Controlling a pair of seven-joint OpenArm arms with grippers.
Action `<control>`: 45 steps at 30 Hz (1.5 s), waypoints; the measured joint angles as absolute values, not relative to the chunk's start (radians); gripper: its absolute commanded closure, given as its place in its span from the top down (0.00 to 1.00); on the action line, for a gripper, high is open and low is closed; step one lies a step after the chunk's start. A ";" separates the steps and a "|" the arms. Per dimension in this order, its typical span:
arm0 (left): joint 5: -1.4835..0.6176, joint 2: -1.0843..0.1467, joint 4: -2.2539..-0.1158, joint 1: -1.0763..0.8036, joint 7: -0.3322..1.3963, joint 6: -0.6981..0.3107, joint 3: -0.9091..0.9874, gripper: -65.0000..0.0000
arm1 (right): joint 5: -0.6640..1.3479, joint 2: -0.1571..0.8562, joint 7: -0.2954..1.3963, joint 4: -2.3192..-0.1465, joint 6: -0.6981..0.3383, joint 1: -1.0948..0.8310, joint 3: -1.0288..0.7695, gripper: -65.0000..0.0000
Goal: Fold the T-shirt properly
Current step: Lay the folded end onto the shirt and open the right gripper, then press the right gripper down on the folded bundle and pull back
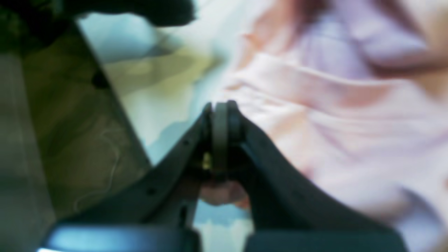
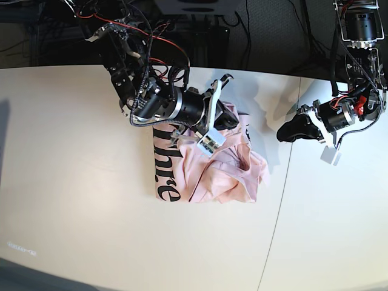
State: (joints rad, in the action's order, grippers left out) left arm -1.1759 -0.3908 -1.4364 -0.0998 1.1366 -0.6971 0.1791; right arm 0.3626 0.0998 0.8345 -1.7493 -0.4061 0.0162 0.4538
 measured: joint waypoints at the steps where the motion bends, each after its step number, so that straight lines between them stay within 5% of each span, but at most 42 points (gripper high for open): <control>1: -1.176 -0.391 -1.436 -0.099 1.137 -0.697 0.179 0.02 | 0.363 0.100 0.829 -1.749 -0.406 0.016 0.472 0.00; 27: -1.171 -0.405 -1.436 -0.080 1.137 -0.697 0.179 0.02 | 0.268 0.100 0.766 -1.734 -0.410 0.100 0.300 0.00; 45: -1.171 -0.405 -1.436 -0.079 1.137 -0.697 0.179 0.02 | 0.266 0.016 0.732 -1.439 -0.411 0.300 0.299 0.00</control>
